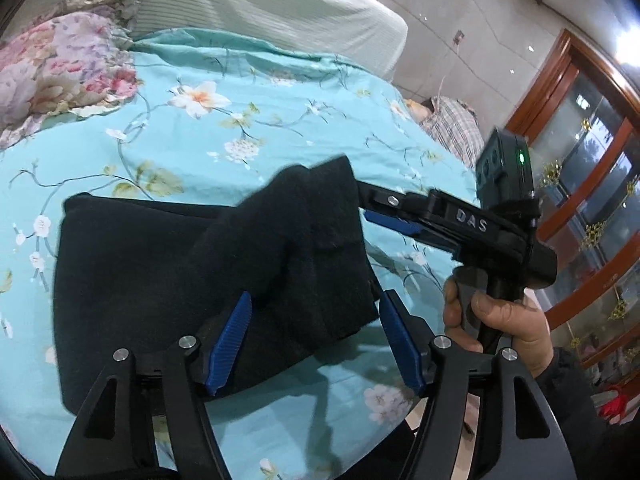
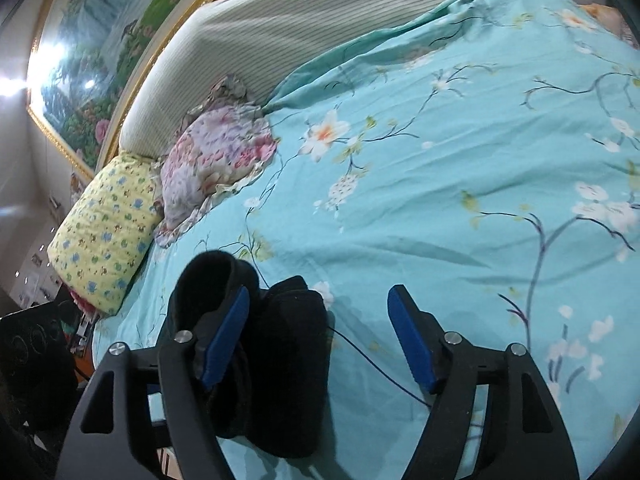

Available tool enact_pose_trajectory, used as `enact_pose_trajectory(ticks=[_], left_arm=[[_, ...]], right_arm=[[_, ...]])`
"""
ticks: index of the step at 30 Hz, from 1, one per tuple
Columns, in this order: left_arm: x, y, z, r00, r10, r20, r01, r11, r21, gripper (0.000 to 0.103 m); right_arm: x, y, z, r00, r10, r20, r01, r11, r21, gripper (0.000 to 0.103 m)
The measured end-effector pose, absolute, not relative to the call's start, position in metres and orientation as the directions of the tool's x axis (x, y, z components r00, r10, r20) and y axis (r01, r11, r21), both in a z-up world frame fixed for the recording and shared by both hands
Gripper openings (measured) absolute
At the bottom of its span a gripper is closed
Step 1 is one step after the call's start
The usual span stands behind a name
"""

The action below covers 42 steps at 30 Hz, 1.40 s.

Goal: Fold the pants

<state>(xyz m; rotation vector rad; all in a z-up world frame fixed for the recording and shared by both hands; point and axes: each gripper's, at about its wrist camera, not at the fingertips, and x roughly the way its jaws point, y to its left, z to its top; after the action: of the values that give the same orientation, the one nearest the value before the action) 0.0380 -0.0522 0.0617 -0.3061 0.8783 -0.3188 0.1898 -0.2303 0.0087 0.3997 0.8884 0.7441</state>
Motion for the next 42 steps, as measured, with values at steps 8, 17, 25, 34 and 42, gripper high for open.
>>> enact_pose_trajectory(ticks=[8, 17, 25, 34, 42], left_arm=[[0.025, -0.014, 0.072, 0.648, -0.359, -0.672, 0.065, 0.905, -0.420, 0.067], [0.020, 0.018, 0.072, 0.675, -0.323, -0.663, -0.009, 0.895, -0.445, 0.068], [0.015, 0.041, 0.069, 0.689, -0.294, -0.663, -0.062, 0.887, -0.458, 0.070], [0.015, 0.065, 0.058, 0.688, -0.265, -0.675, -0.130, 0.871, -0.474, 0.071], [0.022, 0.077, 0.043, 0.666, -0.273, -0.694, -0.164, 0.854, -0.494, 0.073]], right_arm=[[0.178, -0.242, 0.016, 0.436, 0.739, -0.514, -0.383, 0.669, 0.637, 0.083], [0.162, -0.230, 0.028, 0.417, 0.752, -0.510, -0.415, 0.657, 0.629, 0.085], [0.149, -0.217, 0.033, 0.402, 0.746, -0.531, -0.425, 0.666, 0.613, 0.090], [0.137, -0.202, 0.028, 0.379, 0.725, -0.575, -0.419, 0.688, 0.592, 0.097], [0.131, -0.197, 0.014, 0.356, 0.728, -0.586, -0.396, 0.685, 0.611, 0.097]])
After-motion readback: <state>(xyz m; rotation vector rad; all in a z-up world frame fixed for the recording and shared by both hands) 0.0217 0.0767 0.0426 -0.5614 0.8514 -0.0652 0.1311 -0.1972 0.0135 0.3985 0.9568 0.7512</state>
